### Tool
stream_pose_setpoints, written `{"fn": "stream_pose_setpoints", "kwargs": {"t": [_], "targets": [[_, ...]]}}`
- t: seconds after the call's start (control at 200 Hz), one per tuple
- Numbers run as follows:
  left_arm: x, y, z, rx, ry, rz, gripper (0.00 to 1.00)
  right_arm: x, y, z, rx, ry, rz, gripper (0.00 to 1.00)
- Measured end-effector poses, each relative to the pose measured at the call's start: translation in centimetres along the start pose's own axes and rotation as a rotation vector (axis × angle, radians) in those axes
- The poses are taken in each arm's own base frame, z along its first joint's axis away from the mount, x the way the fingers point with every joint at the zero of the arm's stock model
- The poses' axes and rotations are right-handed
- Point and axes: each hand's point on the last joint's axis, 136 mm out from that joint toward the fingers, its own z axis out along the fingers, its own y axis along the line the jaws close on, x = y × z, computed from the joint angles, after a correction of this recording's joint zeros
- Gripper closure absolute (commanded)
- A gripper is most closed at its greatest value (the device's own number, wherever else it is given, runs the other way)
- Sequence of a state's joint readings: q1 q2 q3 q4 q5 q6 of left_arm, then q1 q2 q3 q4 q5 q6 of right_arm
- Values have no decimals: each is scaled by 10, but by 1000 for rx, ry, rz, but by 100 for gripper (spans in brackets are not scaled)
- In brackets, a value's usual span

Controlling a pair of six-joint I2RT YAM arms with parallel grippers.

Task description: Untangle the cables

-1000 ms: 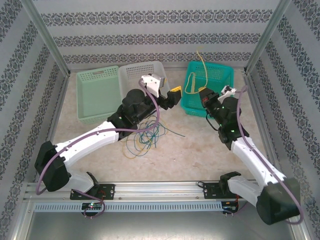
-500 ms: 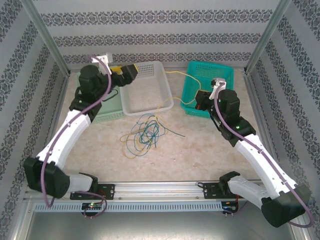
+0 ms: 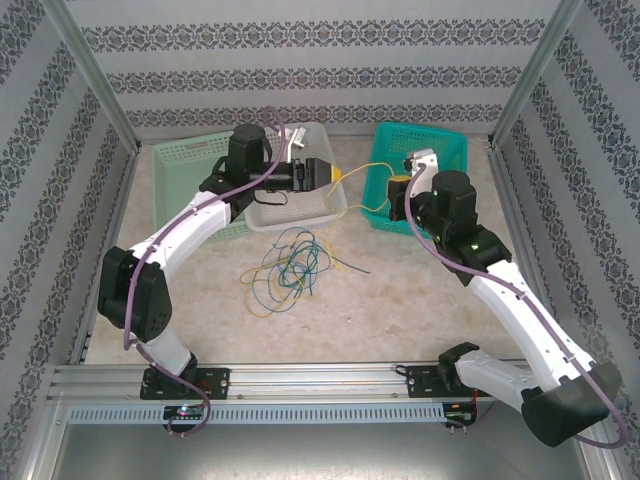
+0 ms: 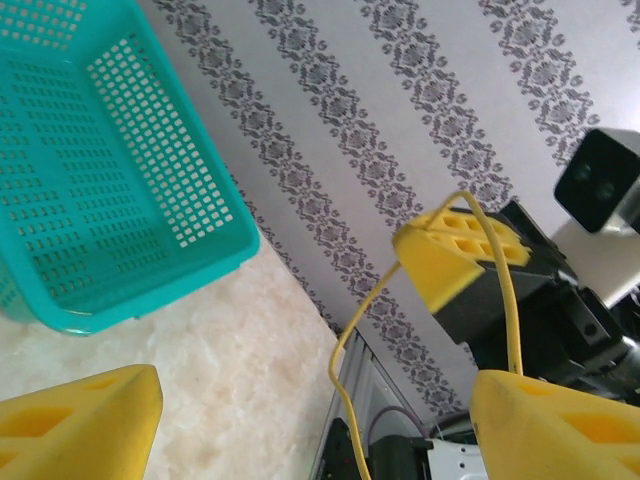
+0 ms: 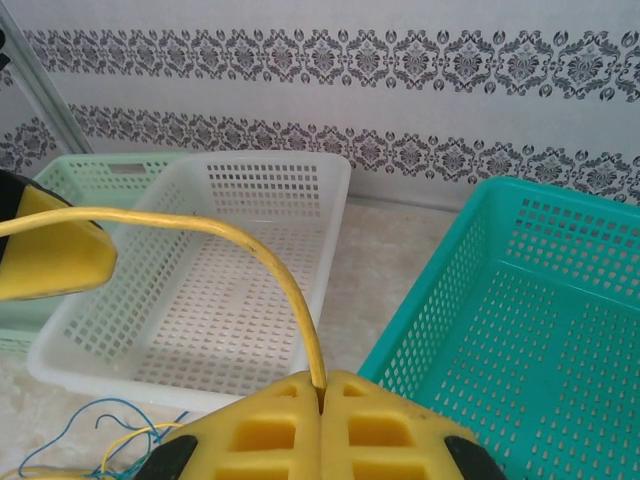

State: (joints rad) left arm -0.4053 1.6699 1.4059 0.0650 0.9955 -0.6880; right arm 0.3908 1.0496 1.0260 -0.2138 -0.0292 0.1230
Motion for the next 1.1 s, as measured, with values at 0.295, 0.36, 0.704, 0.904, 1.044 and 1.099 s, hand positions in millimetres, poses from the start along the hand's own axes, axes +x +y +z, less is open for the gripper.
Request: {"fn": "stream_pose_setpoints", "kwargs": {"t": [0.295, 0.36, 0.704, 0.904, 1.044, 1.099], "targets": [[23, 12, -5, -40, 5, -3, 11, -4, -6, 5, 36, 0, -4, 100], [22, 9, -8, -47, -7, 3, 11, -5, -7, 5, 44, -3, -7, 100], [13, 1, -17, -38, -77, 14, 14, -6, -12, 5, 70, -6, -19, 100], [12, -4, -17, -10, -83, 12, 15, -6, -13, 4, 73, -7, -14, 100], [22, 6, -15, -21, -68, -20, 16, -8, -22, 4, 96, -13, 18, 100], [27, 10, -15, -25, -61, -36, 17, -10, -26, 3, 105, -17, 30, 100]]}}
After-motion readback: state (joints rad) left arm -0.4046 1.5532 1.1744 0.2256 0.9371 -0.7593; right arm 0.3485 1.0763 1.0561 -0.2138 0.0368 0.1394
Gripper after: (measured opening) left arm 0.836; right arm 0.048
